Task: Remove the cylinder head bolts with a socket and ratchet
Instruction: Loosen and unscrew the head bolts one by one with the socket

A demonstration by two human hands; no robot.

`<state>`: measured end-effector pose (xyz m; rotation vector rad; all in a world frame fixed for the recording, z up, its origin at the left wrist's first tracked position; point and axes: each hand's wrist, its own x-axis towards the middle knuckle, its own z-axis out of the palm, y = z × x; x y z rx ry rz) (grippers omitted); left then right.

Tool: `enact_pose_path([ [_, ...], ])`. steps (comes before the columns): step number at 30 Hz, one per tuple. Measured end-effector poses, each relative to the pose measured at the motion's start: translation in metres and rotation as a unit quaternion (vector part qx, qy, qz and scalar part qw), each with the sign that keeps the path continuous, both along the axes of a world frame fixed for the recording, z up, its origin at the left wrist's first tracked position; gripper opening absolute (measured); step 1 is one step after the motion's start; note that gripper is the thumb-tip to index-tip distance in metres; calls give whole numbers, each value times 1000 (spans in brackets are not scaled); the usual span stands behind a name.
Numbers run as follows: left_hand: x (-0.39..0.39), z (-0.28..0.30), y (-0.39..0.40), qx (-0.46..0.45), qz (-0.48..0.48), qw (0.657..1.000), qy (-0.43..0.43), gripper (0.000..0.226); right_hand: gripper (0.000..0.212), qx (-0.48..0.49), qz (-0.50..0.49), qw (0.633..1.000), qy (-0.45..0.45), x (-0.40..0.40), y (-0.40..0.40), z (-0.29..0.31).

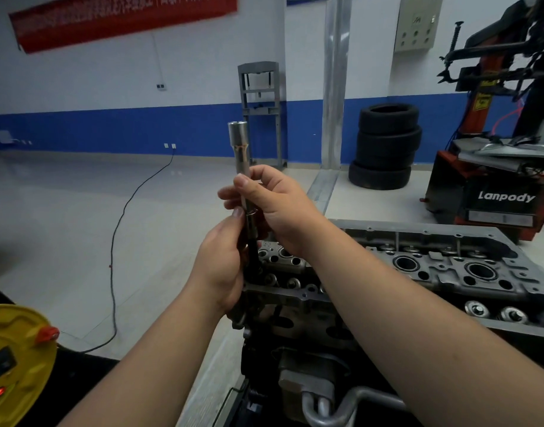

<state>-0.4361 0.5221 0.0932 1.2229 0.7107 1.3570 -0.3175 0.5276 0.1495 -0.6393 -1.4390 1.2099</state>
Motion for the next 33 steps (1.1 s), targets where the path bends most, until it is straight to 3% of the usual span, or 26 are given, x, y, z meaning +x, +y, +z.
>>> enact_pose_path([
  [5,-3,-2,1,-15,27,998,-63,14,7,4,8,1000,-9,1,0,1],
  [8,-1,-2,1,-6,24,998,-65,22,9,17,-17,999,-21,0,2,-1],
  [14,0,2,-1,0,2,1000,24,46,12,-1,-59,997,-49,0,4,-3],
  [17,2,2,-2,7,11,999,29,40,17,-13,-40,998,-51,-1,1,-2],
  [20,3,2,-6,17,3,1000,-19,26,15,-7,-17,1000,-21,1,-1,0],
  [24,4,3,-6,17,17,999,-25,32,10,5,-20,1000,-11,2,-1,1],
  [28,-1,1,-2,-5,4,1000,9,48,22,-12,-18,999,-41,2,-1,2],
  [30,-1,0,-1,1,4,1000,12,44,26,-24,0,999,-45,2,-3,2],
  [33,1,1,-3,5,18,999,-26,30,14,-19,18,999,-21,2,-3,2],
])
